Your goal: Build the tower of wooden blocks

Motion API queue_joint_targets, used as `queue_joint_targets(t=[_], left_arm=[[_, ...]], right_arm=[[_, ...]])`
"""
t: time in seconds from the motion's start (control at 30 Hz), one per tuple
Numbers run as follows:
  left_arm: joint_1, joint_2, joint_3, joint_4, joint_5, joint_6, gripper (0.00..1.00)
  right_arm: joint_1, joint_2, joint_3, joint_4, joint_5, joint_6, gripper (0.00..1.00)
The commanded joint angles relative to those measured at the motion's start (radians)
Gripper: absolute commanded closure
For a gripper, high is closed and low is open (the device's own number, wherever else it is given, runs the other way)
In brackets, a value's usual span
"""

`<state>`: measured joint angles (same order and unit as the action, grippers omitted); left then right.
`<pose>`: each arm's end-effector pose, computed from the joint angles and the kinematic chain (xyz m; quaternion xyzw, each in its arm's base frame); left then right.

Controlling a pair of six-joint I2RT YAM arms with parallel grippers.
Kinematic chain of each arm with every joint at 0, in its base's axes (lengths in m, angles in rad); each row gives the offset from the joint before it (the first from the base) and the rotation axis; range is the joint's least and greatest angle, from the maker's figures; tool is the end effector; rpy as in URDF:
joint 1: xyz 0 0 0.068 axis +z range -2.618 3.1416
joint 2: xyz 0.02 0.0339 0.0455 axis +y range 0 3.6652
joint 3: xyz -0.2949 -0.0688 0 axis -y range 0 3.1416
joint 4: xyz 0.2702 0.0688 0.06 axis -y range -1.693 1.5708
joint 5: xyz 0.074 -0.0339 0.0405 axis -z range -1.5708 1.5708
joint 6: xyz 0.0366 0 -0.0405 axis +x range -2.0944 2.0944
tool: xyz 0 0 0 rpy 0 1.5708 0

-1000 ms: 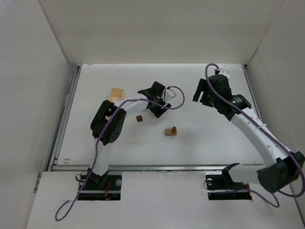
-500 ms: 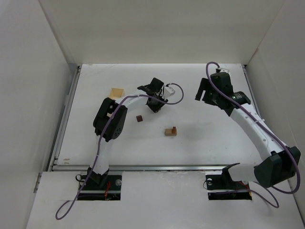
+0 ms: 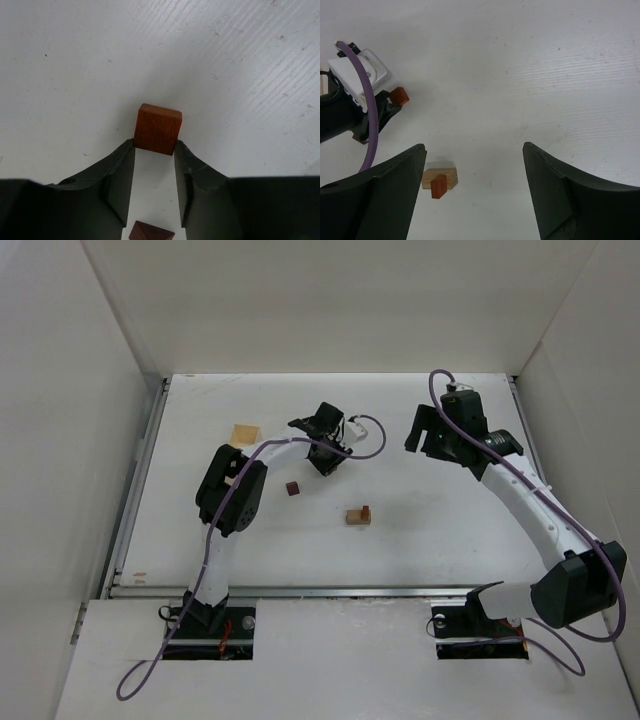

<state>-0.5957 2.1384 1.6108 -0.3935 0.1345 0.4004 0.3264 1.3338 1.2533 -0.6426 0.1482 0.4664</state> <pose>0.4185 -0.2896 0.1902 0.4705 0.8204 -0.0944 0.3107 0.2930 0.0935 0.3653 0.0940 0.9047 0.0961 0.4044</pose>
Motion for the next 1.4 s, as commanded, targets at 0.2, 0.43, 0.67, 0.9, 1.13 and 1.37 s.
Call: queue_joint_targets(t=[0.2, 0.43, 0.67, 0.9, 1.13, 1.37], left_arm=[[0.004, -0.029, -0.019, 0.05, -0.035, 0.167, 0.5], [0.004, -0.011, 0.001, 0.007, 0.023, 0.202, 0.57], [0.004, -0.002, -0.012, -0.024, 0.085, 0.222, 0.94], [0.004, -0.002, 0.009, -0.015, 0.085, 0.187, 1.0], [0.014, -0.026, 0.067, -0.051, 0.103, 0.134, 1.0], [0.023, -0.084, 0.159, -0.07, 0.083, 0.1, 1.0]], right_arm=[[-0.007, -0.042, 0.006, 0.046, -0.053, -0.015, 0.16], [-0.007, -0.061, 0.006, 0.046, -0.044, 0.003, 0.16], [-0.007, -0.07, 0.006, 0.037, -0.044, 0.012, 0.16], [-0.007, -0.07, -0.003, 0.027, -0.044, 0.012, 0.16], [-0.007, -0.07, -0.012, 0.037, -0.073, 0.012, 0.16], [-0.007, -0.05, 0.0, 0.046, -0.133, -0.006, 0.16]])
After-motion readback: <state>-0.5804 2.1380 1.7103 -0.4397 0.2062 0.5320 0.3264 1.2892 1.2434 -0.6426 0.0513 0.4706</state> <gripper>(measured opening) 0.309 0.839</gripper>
